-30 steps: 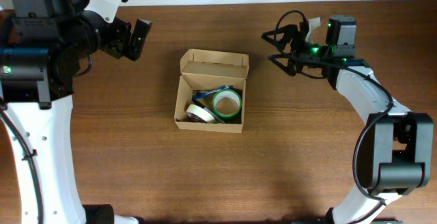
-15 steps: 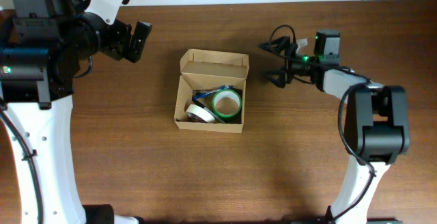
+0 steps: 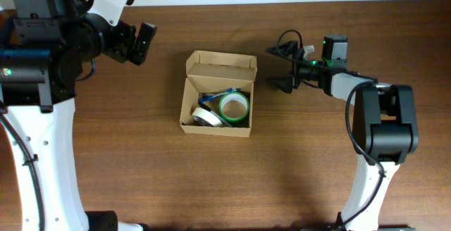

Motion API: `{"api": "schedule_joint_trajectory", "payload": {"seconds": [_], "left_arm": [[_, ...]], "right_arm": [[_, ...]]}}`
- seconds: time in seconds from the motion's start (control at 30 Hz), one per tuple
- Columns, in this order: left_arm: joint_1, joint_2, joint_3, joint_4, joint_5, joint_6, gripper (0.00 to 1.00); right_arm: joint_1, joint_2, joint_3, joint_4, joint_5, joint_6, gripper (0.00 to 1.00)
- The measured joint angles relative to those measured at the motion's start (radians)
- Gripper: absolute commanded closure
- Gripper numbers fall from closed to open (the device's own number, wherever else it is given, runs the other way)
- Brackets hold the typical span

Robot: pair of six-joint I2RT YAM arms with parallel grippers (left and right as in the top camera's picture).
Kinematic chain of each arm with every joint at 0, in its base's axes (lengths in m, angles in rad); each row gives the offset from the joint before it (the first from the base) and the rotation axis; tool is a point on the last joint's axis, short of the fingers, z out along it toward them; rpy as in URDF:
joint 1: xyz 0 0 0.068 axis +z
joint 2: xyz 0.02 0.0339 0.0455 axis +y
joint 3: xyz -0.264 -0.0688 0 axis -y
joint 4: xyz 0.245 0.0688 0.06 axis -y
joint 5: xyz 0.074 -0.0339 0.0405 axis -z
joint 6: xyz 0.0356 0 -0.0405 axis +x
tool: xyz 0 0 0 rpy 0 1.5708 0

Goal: Pack container

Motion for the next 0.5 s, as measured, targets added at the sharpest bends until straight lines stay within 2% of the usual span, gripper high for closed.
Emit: {"api": "schedule_joint_trajectory", "payload": {"seconds": [0.17, 0.5], "left_arm": [[0.0, 0.0, 0.0, -0.009, 0.0, 0.0, 0.01], [0.0, 0.0, 0.0, -0.014, 0.0, 0.0, 0.01]], "right_arm": [[0.003, 0.0, 0.0, 0.086, 0.0, 0.065, 0.01], [0.037, 0.0, 0.0, 0.092, 0.011, 0.112, 0.01]]}}
